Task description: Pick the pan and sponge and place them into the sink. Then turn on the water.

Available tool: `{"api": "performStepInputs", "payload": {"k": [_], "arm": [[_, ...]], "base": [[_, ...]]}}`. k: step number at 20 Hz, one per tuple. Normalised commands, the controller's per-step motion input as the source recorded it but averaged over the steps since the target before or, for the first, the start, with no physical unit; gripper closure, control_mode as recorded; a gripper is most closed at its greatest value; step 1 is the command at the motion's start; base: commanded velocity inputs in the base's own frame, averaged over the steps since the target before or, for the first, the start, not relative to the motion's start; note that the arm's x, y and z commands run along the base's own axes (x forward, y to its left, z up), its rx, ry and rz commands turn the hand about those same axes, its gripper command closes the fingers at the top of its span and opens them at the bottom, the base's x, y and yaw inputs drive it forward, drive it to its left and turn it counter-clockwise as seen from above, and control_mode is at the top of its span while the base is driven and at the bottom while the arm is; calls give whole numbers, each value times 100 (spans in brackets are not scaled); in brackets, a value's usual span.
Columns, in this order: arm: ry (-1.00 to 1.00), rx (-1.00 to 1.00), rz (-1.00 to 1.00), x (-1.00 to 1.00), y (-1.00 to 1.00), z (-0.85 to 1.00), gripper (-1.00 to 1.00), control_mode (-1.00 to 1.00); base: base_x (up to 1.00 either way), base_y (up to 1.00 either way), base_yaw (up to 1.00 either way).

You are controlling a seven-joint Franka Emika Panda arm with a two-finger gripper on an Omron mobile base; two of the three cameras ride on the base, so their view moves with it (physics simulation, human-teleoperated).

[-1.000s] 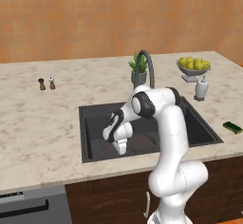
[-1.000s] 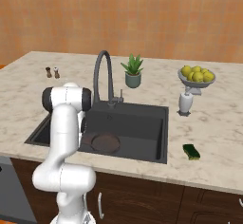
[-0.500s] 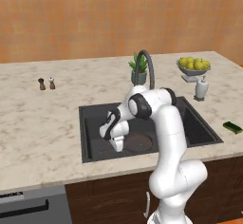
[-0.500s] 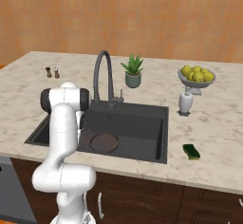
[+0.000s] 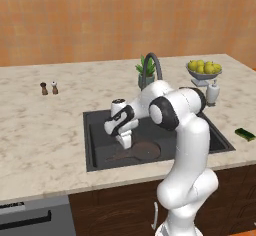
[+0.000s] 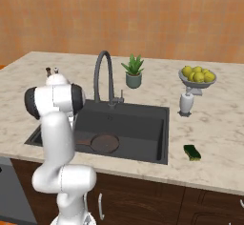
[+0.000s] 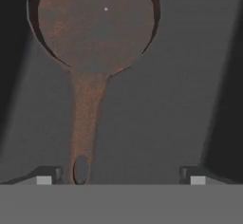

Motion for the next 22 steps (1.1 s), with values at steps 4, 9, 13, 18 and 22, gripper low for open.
{"api": "performStepInputs", "payload": {"k": [4, 9, 13, 18, 22], "arm": [[-19, -12, 20, -72, -3, 100, -100, -100], [-6, -2, 25, -74, -30, 100, -100, -100], [0, 0, 26, -74, -44, 100, -100, -100], [0, 0, 26, -77, -48, 100, -100, -100], [0, 0, 35, -88, -74, 98, -100, -100]], "base": [[0, 0, 0], [0, 0, 0], [0, 0, 0], [0, 0, 0], [0, 0, 0]]}}
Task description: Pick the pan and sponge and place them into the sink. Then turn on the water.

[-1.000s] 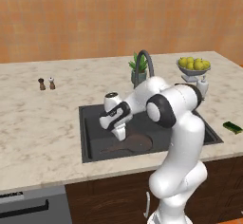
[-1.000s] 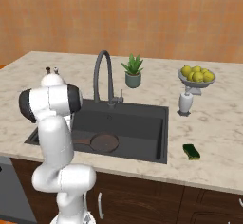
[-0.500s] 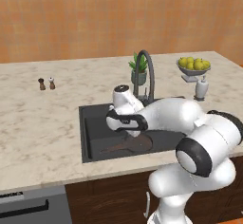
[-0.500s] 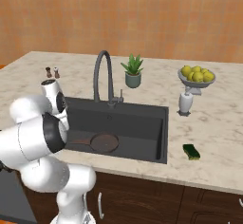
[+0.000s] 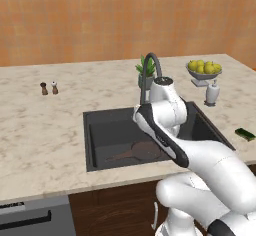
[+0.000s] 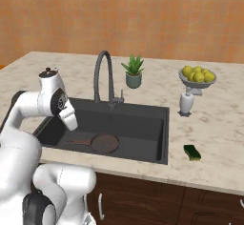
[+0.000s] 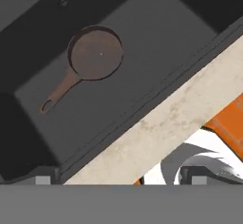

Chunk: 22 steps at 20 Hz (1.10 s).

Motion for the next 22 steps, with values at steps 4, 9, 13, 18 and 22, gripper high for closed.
{"api": "performStepInputs", "payload": {"k": [4, 9, 13, 18, 22], "arm": [[-1, -3, 41, -100, -80, 74, -100, -100], [1, -3, 41, -86, -90, 35, -100, -100], [21, 0, 22, -13, -100, 3, -100, -100], [41, 0, 4, 4, -100, 0, -100, -100], [51, 0, 0, 36, -100, 0, -100, -100]], "base": [[0, 0, 0], [0, 0, 0], [0, 0, 0], [0, 0, 0], [0, 0, 0]]}}
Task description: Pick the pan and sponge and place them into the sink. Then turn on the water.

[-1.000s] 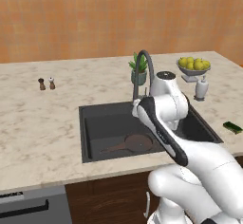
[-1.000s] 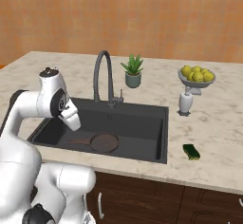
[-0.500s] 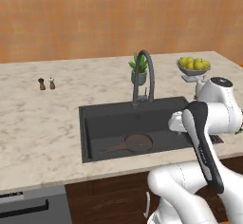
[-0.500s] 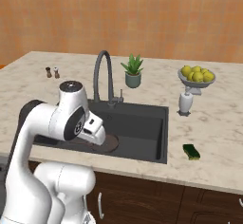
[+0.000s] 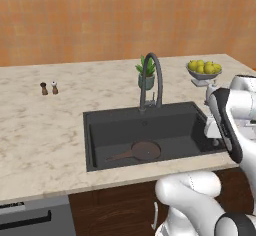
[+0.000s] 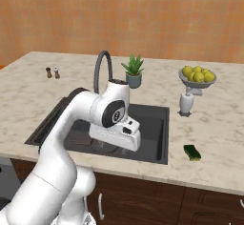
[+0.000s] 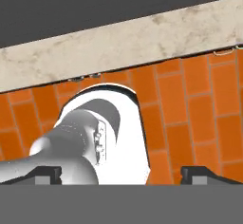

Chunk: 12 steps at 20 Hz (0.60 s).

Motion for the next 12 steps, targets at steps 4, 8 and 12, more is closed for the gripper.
{"api": "performStepInputs", "payload": {"k": [4, 8, 12], "arm": [[45, 0, 0, 69, -100, -8, -100, -100], [10, 5, 0, 99, -75, -40, -100, -100], [3, 1, 0, 99, -13, -28, -100, -100]], "base": [[0, 0, 0], [0, 0, 0], [0, 0, 0]]}}
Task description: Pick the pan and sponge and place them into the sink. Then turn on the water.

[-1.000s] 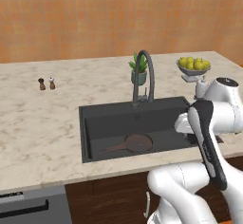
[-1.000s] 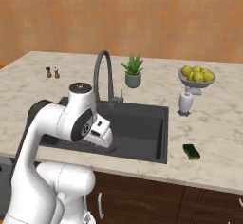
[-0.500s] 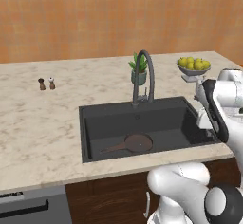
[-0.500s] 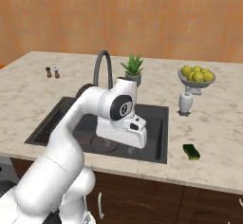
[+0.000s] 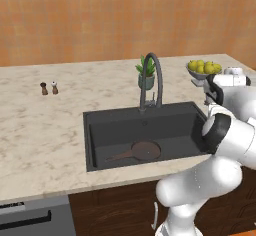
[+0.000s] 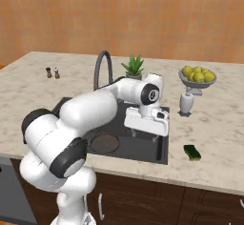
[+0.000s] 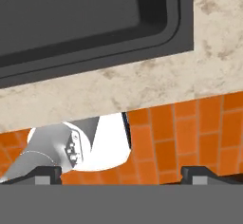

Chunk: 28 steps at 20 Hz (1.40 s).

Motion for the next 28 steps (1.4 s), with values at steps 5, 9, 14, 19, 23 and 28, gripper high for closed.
{"api": "performStepInputs", "payload": {"k": [5, 9, 14, 19, 23, 28], "arm": [[1, 1, 0, 56, -15, -13, -100, -100], [0, -7, 0, 6, -30, -18, -100, -100], [0, -1, 0, 0, -2, -26, -100, -100], [-12, 0, 2, 0, -21, -28, -100, -100], [-21, -8, 10, 0, -34, -28, -100, -100], [-25, -7, 30, 0, -37, -15, -100, -100]], "base": [[0, 0, 0], [0, 0, 0], [0, 0, 0], [0, 0, 0], [0, 0, 0], [0, 0, 0]]}}
